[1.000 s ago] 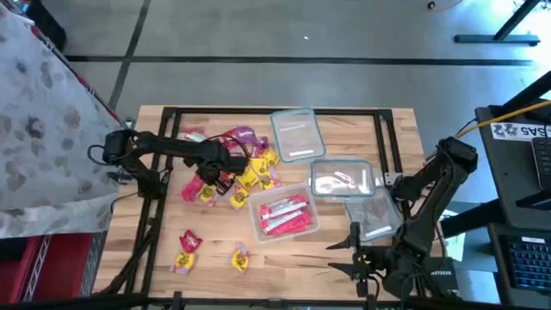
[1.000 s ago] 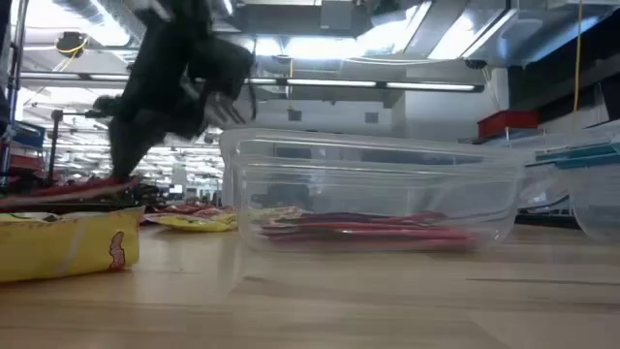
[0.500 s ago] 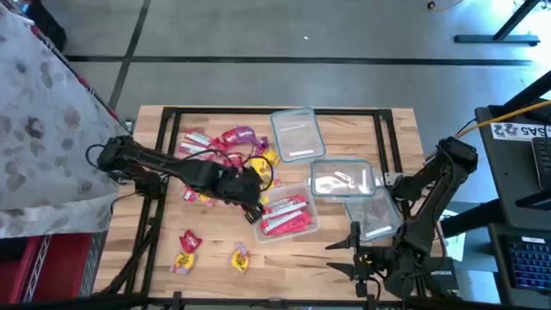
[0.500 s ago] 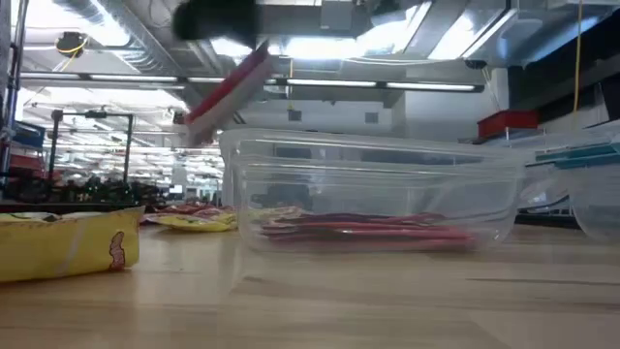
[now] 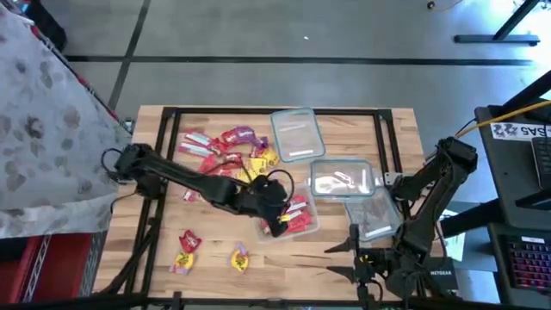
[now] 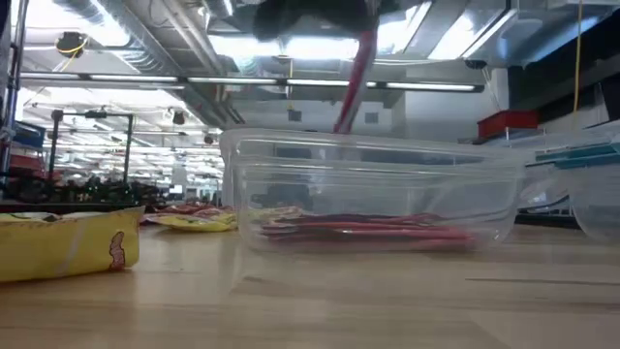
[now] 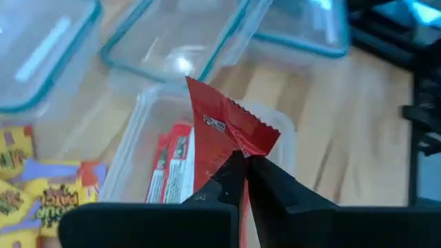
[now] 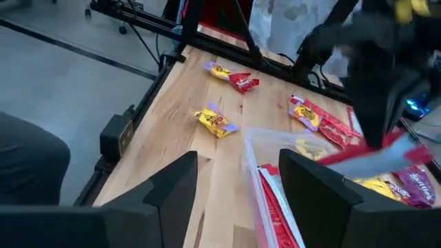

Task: Sort candy
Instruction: Put the pink candy into the top rectangular transparent food container

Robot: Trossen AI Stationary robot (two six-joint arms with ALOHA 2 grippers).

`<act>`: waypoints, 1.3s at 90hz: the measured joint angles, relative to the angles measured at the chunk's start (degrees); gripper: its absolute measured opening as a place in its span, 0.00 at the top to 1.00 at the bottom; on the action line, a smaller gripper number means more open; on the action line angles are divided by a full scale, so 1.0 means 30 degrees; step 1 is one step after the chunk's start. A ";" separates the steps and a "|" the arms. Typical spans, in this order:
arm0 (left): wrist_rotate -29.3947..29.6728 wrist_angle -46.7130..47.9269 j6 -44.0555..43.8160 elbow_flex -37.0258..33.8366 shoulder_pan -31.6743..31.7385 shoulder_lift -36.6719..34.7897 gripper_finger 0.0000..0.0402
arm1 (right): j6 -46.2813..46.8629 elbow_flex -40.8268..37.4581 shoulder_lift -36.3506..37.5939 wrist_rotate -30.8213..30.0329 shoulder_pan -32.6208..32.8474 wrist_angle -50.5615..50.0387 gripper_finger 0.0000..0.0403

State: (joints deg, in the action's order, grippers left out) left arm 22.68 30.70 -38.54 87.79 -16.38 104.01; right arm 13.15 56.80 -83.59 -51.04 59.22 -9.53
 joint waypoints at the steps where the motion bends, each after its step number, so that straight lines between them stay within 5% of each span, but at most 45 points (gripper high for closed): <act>1: -0.0068 0.0029 -0.0068 0.0000 0.0068 0.0073 1.00 | 0.0000 0.0000 0.0000 0.0023 0.0000 0.0008 0.52; 50: -0.3025 0.5423 -0.1536 0.0007 0.2409 -0.0383 0.73 | 0.0007 0.0000 0.0007 0.0391 0.0000 0.0142 0.52; 87: -0.0592 1.9645 -1.0251 -0.1944 0.0071 -0.2855 0.72 | 0.0015 0.0000 0.0007 0.0403 0.0000 0.0321 0.52; 117: -0.2847 1.5149 -1.0810 -0.8882 0.2702 -0.6904 0.72 | -0.0050 0.0000 0.0007 0.0741 0.0000 0.0368 0.52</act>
State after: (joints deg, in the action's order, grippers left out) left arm 14.13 76.15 -70.98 61.14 -8.28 83.29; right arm 13.00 56.80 -83.57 -48.82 59.22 -8.43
